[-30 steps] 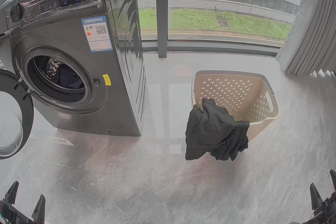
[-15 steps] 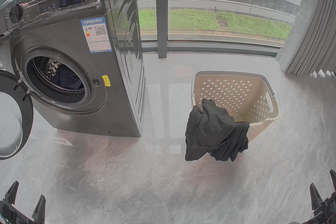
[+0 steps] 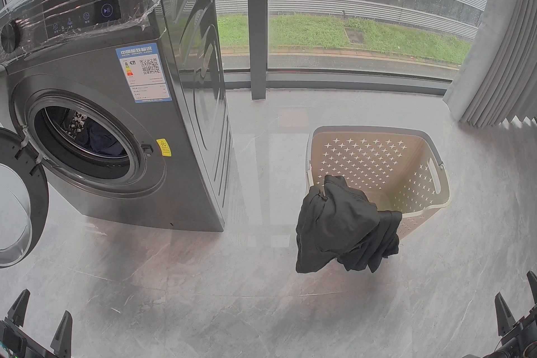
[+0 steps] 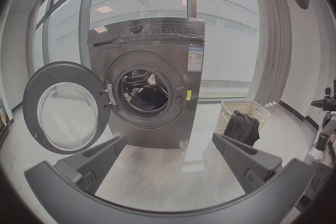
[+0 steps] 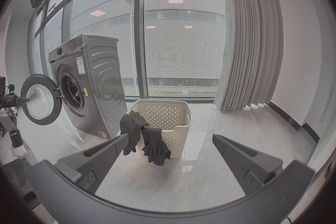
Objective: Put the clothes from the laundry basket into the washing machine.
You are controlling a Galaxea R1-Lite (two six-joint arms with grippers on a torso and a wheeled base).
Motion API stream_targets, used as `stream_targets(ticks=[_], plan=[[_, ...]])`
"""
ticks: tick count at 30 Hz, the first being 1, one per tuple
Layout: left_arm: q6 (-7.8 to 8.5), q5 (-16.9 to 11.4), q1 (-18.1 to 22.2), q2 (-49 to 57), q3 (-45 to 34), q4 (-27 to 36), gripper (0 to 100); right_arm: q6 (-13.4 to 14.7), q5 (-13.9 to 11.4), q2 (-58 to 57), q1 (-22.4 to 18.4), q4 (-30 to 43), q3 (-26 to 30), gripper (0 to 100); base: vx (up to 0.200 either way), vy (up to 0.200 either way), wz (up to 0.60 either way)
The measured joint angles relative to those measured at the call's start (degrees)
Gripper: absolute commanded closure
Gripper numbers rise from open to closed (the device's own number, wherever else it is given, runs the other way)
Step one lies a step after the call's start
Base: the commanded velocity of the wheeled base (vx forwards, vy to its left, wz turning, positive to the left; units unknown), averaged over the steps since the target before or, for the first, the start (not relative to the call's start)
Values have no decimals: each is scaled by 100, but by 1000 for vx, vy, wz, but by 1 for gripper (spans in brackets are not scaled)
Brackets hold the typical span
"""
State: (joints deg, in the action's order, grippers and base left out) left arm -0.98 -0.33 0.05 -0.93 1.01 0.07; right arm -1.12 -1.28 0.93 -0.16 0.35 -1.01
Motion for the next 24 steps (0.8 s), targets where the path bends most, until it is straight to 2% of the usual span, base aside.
stream_targets(ticks=[11, 18, 24], plan=[[43, 1, 2, 0, 0, 2, 0, 34, 27, 0, -6, -17, 0, 0, 0, -200, 0], [49, 1, 6, 0, 0, 2, 0, 167, 194, 0, -6, -30, 0, 0, 0, 0, 0], [49, -2, 5, 0, 0, 0, 0, 172, 206, 0, -11, -144, -30, 0, 0, 0, 0]])
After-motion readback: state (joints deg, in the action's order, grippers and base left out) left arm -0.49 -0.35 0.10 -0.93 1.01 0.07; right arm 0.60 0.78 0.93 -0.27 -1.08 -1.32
